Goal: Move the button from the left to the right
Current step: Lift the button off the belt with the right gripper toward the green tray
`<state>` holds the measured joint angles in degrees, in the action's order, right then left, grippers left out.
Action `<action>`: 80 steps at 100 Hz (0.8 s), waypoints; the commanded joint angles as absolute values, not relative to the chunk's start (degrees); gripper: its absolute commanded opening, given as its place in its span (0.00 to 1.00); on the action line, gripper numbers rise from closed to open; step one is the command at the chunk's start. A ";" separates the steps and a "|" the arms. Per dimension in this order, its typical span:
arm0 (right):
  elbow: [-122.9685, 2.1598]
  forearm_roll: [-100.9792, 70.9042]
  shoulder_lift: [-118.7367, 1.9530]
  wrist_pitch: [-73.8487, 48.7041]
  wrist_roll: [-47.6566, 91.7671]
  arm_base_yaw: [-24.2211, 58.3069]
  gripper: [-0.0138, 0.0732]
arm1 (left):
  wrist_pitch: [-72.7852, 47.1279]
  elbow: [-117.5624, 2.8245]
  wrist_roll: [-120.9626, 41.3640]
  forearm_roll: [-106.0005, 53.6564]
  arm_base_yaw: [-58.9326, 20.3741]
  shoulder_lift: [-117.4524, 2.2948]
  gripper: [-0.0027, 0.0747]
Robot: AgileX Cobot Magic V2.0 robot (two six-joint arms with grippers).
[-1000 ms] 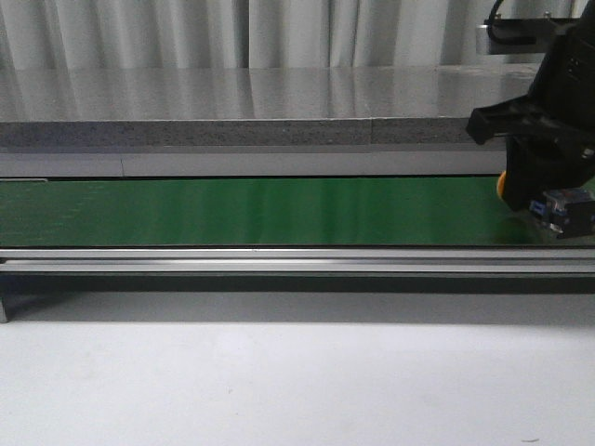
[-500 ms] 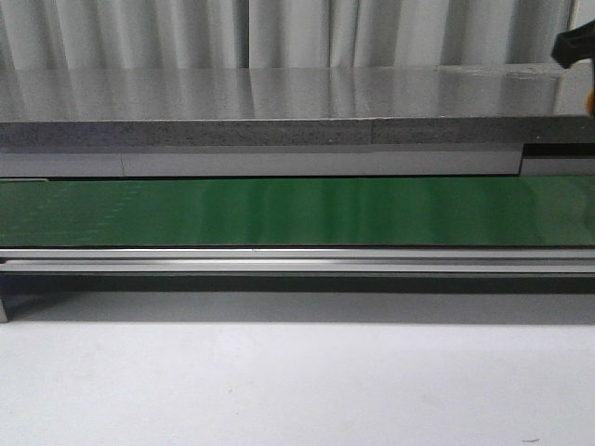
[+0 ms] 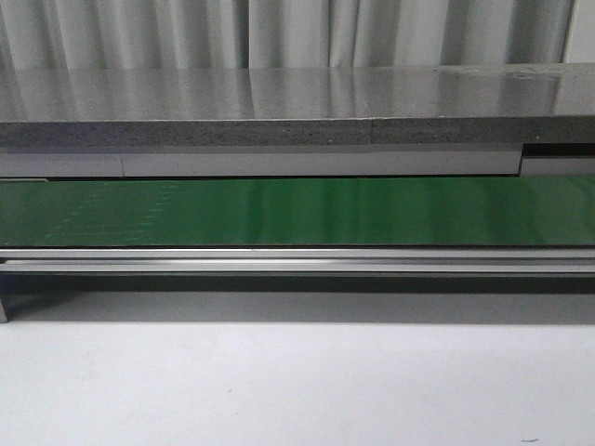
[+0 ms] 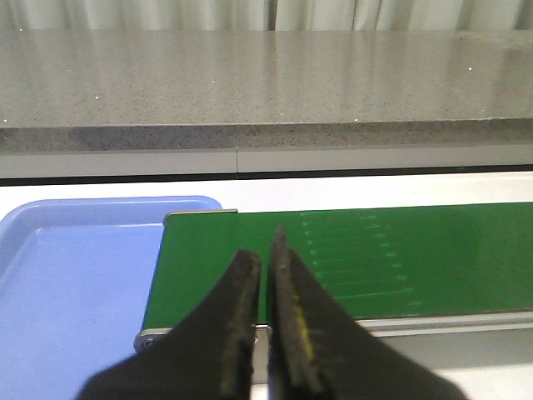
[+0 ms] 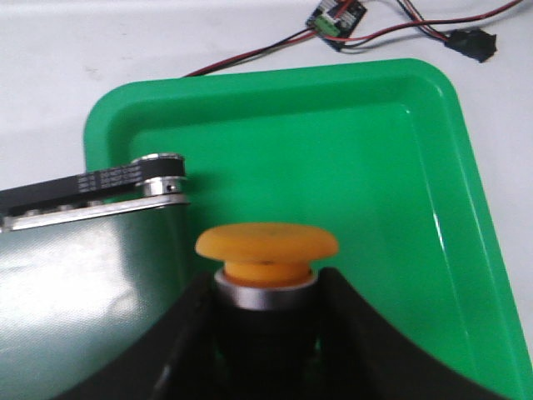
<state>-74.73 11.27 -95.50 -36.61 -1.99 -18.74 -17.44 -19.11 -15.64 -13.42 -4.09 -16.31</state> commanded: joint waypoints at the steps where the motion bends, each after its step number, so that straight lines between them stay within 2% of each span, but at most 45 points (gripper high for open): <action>1: -76.68 12.63 -95.46 -32.67 -1.43 -20.29 0.38 | -12.60 -20.61 -15.49 -14.17 -4.51 -16.84 0.04; 26: -76.68 12.67 -101.81 -33.37 -1.43 -21.63 0.38 | -12.60 -20.61 -15.49 -14.17 -4.51 -16.84 0.04; 60: -76.68 11.08 -104.48 -35.11 -1.43 -21.63 0.39 | -12.60 -20.61 -15.49 -14.17 -4.51 -16.84 0.04; 67: -76.68 11.08 -104.75 -35.22 -1.43 -21.63 0.43 | -12.60 -20.61 -15.49 -14.17 -4.51 -16.84 0.04; 80: -76.68 10.80 -104.81 -35.26 -1.43 -21.63 0.60 | -12.60 -20.61 -15.49 -14.17 -4.51 -16.84 0.04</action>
<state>-74.73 10.70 -107.62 -36.65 -1.99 -21.18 -17.44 -19.11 -15.64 -13.42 -4.09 -16.31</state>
